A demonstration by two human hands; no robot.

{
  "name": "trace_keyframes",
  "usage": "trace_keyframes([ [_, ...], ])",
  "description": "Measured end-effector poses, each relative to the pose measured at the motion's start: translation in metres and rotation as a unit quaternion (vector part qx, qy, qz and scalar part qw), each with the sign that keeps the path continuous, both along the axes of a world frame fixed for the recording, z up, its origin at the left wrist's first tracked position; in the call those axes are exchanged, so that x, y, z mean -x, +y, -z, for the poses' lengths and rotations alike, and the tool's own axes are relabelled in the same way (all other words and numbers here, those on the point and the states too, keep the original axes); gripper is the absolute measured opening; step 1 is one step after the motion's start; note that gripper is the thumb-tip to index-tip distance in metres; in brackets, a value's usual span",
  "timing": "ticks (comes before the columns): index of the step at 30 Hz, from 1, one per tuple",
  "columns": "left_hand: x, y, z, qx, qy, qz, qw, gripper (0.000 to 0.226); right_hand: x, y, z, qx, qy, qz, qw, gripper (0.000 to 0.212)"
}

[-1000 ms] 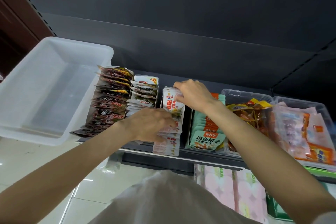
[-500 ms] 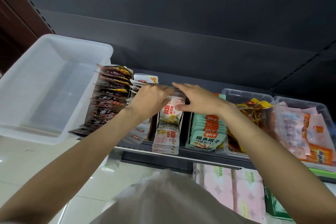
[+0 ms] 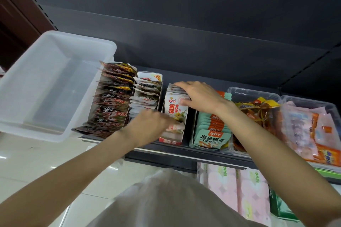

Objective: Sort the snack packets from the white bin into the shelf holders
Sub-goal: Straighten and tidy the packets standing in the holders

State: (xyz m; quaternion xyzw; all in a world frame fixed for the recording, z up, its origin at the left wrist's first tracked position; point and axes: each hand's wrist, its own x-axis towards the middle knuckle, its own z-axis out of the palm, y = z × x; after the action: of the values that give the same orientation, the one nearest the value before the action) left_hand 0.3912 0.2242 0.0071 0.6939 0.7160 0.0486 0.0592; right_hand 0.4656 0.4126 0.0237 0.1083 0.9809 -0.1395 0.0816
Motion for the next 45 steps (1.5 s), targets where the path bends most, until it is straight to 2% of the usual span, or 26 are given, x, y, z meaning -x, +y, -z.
trace_keyframes([
  [3, 0.009, 0.016, -0.015, -0.098, -0.022, -0.072, 0.992, 0.02, 0.001, 0.003, -0.001, 0.022, -0.001, 0.004, 1.0, 0.064],
  [7, 0.009, 0.026, -0.011, -0.128, 0.031, -0.079, 0.988, 0.034, 0.0, 0.008, -0.006, 0.1, 0.013, 0.025, 0.995, 0.049],
  [9, 0.009, 0.025, -0.005, -0.135, 0.026, -0.068, 0.988, 0.033, 0.001, 0.011, -0.009, 0.108, 0.006, 0.031, 0.994, 0.042],
  [17, 0.011, 0.01, 0.008, -0.16, 0.048, -0.124, 0.978, 0.016, 0.01, 0.014, -0.019, 0.076, 0.0, -0.032, 0.997, 0.035],
  [24, 0.003, 0.013, 0.012, -0.152, 0.055, -0.119, 0.98, 0.015, 0.026, 0.013, -0.016, -0.073, -0.064, -0.078, 0.992, 0.018],
  [26, 0.003, 0.013, 0.012, -0.15, 0.055, -0.113, 0.981, 0.012, 0.026, 0.014, -0.012, -0.035, -0.09, -0.08, 0.992, 0.016],
  [29, 0.005, 0.009, 0.013, -0.143, 0.052, -0.102, 0.983, 0.024, 0.028, 0.019, -0.008, 0.038, -0.089, -0.042, 0.994, 0.026],
  [33, 0.004, 0.003, 0.012, -0.15, 0.023, -0.093, 0.984, 0.033, 0.031, 0.02, -0.012, 0.064, -0.115, -0.027, 0.991, 0.023],
  [36, 0.0, -0.002, 0.01, -0.191, -0.022, -0.13, 0.973, 0.03, 0.034, 0.023, -0.012, 0.082, -0.139, -0.026, 0.987, 0.022],
  [38, -0.006, -0.003, 0.011, -0.2, -0.046, -0.159, 0.966, 0.04, 0.034, 0.024, -0.014, 0.094, -0.154, -0.025, 0.983, 0.024],
  [40, -0.015, -0.002, 0.014, -0.189, -0.077, -0.173, 0.963, 0.053, 0.03, 0.02, -0.018, 0.123, -0.167, -0.007, 0.978, 0.035],
  [42, -0.027, 0.002, 0.02, -0.183, -0.097, -0.188, 0.96, 0.063, 0.023, 0.017, -0.021, 0.158, -0.145, 0.02, 0.976, 0.043],
  [45, -0.045, 0.01, 0.03, -0.178, -0.102, -0.23, 0.951, 0.082, 0.009, 0.015, -0.023, 0.156, -0.07, 0.039, 0.985, 0.039],
])
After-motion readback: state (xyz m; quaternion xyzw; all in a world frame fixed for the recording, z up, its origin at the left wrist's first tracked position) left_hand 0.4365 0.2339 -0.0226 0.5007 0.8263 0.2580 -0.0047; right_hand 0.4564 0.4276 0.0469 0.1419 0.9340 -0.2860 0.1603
